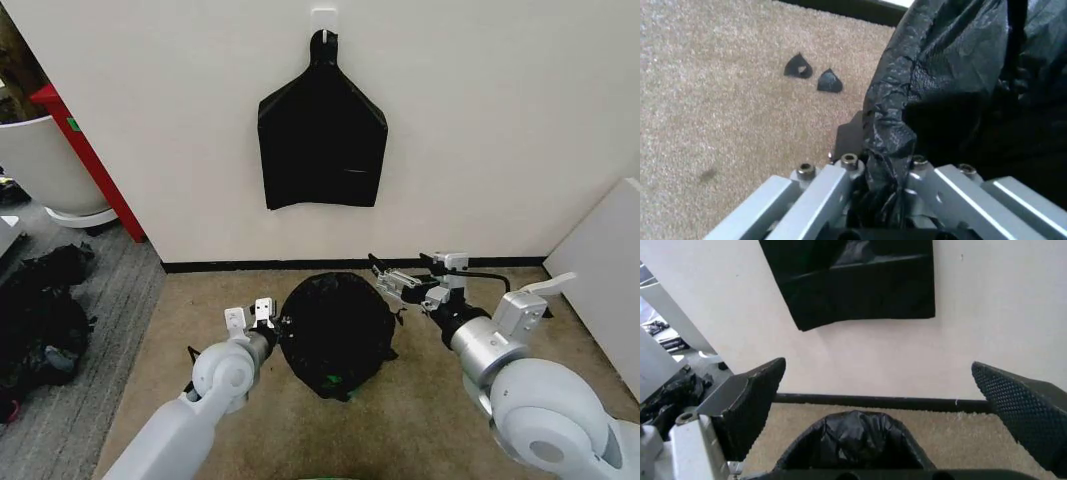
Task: Place the garbage bag over the trash bin.
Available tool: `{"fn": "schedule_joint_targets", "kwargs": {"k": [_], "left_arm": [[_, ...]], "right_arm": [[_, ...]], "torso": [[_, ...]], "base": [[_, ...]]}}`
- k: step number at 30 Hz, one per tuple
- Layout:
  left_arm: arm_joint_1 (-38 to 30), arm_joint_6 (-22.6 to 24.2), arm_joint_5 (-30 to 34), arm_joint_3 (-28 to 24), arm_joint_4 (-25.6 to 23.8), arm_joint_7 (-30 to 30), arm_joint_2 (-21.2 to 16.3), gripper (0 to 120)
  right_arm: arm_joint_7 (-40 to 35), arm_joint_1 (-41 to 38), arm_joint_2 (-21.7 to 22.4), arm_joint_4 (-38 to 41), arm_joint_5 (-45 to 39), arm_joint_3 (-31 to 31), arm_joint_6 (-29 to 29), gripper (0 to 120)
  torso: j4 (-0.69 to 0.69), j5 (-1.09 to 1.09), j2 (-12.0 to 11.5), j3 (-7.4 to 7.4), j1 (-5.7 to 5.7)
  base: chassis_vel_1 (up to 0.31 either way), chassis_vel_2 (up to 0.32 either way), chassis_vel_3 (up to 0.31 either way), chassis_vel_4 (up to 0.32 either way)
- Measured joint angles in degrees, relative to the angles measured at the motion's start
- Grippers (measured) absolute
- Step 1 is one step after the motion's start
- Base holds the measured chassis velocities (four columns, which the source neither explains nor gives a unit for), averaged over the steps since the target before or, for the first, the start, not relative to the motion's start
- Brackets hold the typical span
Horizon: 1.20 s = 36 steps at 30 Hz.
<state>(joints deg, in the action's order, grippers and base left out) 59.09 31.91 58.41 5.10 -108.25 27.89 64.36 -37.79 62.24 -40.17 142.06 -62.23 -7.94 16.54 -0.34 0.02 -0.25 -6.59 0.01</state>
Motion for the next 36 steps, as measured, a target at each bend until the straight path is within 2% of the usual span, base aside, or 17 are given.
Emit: {"fn": "schedule_joint_targets", "kwargs": {"k": [4, 7, 9, 13, 16, 18, 22, 23, 25, 31, 34, 36], "left_arm": [[0.0, 0.2, -0.2, -0.1, 0.2, 0.0, 0.2, 19], [0.5, -0.1, -0.4, 0.0, -0.5, -0.4, 0.0, 34], [0.6, -0.5, -0.5, 0.1, -0.9, -0.5, -0.2, 37], [1.1, -1.0, -0.7, 2.2, -2.8, -1.5, -1.3, 56], [1.3, -1.2, -0.6, 3.1, -3.8, -2.0, -1.9, 62], [1.7, -1.2, -0.6, 3.9, -4.9, -2.5, -2.4, 73], [3.3, -1.3, 0.2, 5.1, -7.5, -2.7, -3.6, 86], [3.3, -1.3, 0.2, 5.1, -7.5, -2.7, -3.6, 86], [5.1, -1.3, 0.7, 6.0, -9.6, -3.2, -4.8, 95], [8.7, -1.8, 1.1, 7.0, -12.9, -3.4, -6.1, 100], [11.4, -6.3, 1.1, 7.8, -15.0, -6.0, -6.5, 100], [13.1, -12.3, 0.6, 8.1, -16.9, -8.8, -6.4, 100]], "right_arm": [[-0.1, -0.3, 0.3, 0.0, -0.1, 0.0, 0.0, 100], [-0.2, -0.5, 0.4, 0.0, -0.2, 0.0, -0.1, 100], [-0.3, -0.6, 0.4, 0.0, -0.3, 0.0, -0.1, 100], [-0.8, -1.2, 0.4, -0.3, -0.7, 0.3, -0.2, 100], [-0.9, -1.5, 0.4, -0.4, -0.9, 0.4, -0.2, 100], [-1.1, -1.8, 0.4, -0.4, -1.1, 0.6, -0.2, 100], [-1.7, -2.3, 0.5, -0.4, -1.4, 1.0, -0.2, 100], [-1.7, -2.3, 0.5, -0.4, -1.4, 1.0, -0.2, 100], [-2.3, -2.5, 0.5, -0.4, -1.7, 1.0, -0.2, 100], [-2.6, -2.5, 0.3, -0.3, -1.8, 1.0, -0.3, 100], [-2.8, -2.1, 0.0, 0.2, -1.6, 0.6, -0.6, 100], [-2.1, -0.9, -0.7, 0.7, -0.1, 0.2, -1.5, 100]], "torso": [[0.00, 0.00, 0.0, 0.00, 0.00], [-0.01, -0.02, 0.0, 0.00, 0.00], [-0.01, -0.04, 0.0, -0.01, 0.00], [-0.01, -0.02, 0.0, -0.01, 0.00], [0.00, -0.02, 0.0, -0.01, 0.00], [-0.01, -0.02, 0.0, -0.01, 0.00], [-0.01, -0.02, 0.0, -0.01, 0.00], [-0.01, -0.02, 0.0, -0.01, 0.00], [0.00, -0.02, 0.0, -0.01, 0.00], [0.00, -0.02, 0.0, -0.01, 0.00], [0.00, -0.02, 0.0, 0.00, 0.00], [0.00, -0.02, 0.0, 0.00, 0.00]], "base": [[0.000, 0.000, 0.000, 0.000], [0.000, 0.000, 0.000, 0.000], [0.000, 0.000, 0.000, 0.000], [0.000, 0.000, 0.000, 0.000], [0.000, 0.000, 0.000, 0.000], [0.000, 0.000, 0.000, 0.000], [0.000, 0.000, 0.000, 0.000], [0.000, 0.000, 0.000, 0.000], [0.000, 0.000, 0.000, 0.000], [0.000, 0.000, 0.000, 0.000], [0.000, 0.000, 0.000, 0.000], [0.000, 0.000, 0.000, 0.000]]}}
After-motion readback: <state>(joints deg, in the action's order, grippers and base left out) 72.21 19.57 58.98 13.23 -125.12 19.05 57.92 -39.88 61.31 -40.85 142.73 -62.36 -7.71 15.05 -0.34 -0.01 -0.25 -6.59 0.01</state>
